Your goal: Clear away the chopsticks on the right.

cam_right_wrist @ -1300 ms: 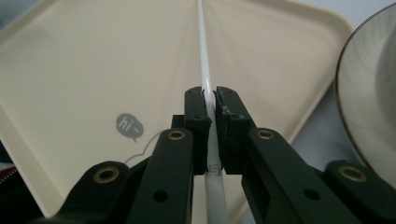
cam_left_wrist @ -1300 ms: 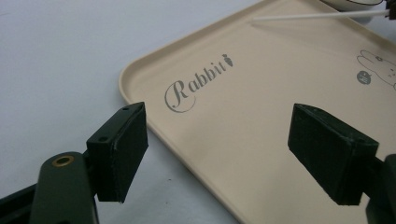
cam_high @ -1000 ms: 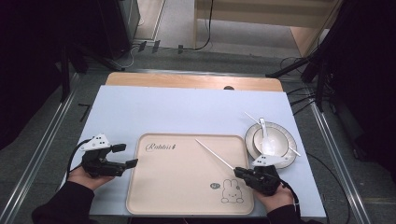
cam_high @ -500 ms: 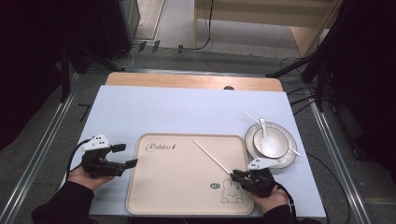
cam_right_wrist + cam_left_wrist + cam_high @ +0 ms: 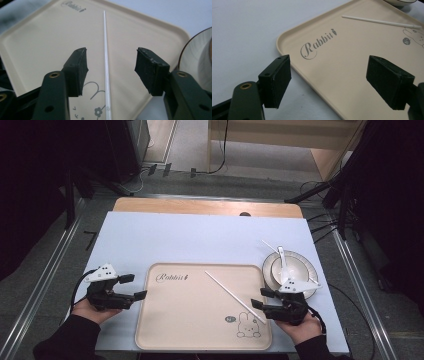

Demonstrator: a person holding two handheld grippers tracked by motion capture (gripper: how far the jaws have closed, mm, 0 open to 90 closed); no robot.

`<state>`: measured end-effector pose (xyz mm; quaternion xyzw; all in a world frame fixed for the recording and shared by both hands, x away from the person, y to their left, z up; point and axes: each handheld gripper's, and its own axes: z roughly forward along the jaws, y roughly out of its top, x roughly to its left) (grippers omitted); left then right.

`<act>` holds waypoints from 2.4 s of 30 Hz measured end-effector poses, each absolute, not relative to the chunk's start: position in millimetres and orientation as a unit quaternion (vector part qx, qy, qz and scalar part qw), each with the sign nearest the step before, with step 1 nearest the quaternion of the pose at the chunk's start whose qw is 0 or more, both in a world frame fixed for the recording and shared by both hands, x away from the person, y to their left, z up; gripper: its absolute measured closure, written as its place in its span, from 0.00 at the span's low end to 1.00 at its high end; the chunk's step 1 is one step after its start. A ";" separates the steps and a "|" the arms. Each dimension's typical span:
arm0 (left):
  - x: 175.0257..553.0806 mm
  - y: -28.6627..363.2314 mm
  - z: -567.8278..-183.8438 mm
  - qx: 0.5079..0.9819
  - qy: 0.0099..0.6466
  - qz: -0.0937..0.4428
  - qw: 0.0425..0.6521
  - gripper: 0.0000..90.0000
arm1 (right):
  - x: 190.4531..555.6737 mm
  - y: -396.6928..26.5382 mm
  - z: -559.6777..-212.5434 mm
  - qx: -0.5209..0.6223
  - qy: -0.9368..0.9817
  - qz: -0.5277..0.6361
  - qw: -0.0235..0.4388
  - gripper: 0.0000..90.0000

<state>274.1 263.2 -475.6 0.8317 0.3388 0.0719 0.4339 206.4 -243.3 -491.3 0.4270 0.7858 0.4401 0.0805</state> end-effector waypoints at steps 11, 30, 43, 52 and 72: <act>273.6 262.2 -476.0 0.833 0.338 0.070 0.432 0.23 | 213.5 -270.2 -453.1 0.430 0.764 0.469 0.104 0.34; 273.1 262.8 -476.3 0.835 0.337 0.070 0.428 0.23 | 233.7 -365.5 -440.8 0.480 0.732 0.451 0.173 0.38; 273.0 263.0 -476.3 0.835 0.337 0.070 0.429 0.23 | 243.0 -406.7 -467.8 0.518 0.718 0.422 0.197 0.43; 273.0 262.8 -476.3 0.835 0.335 0.070 0.430 0.23 | 248.5 -417.4 -494.6 0.518 0.724 0.419 0.179 0.66; 273.1 262.8 -476.5 0.835 0.335 0.068 0.431 0.23 | 269.7 -405.0 -525.2 0.507 0.768 0.368 0.133 0.88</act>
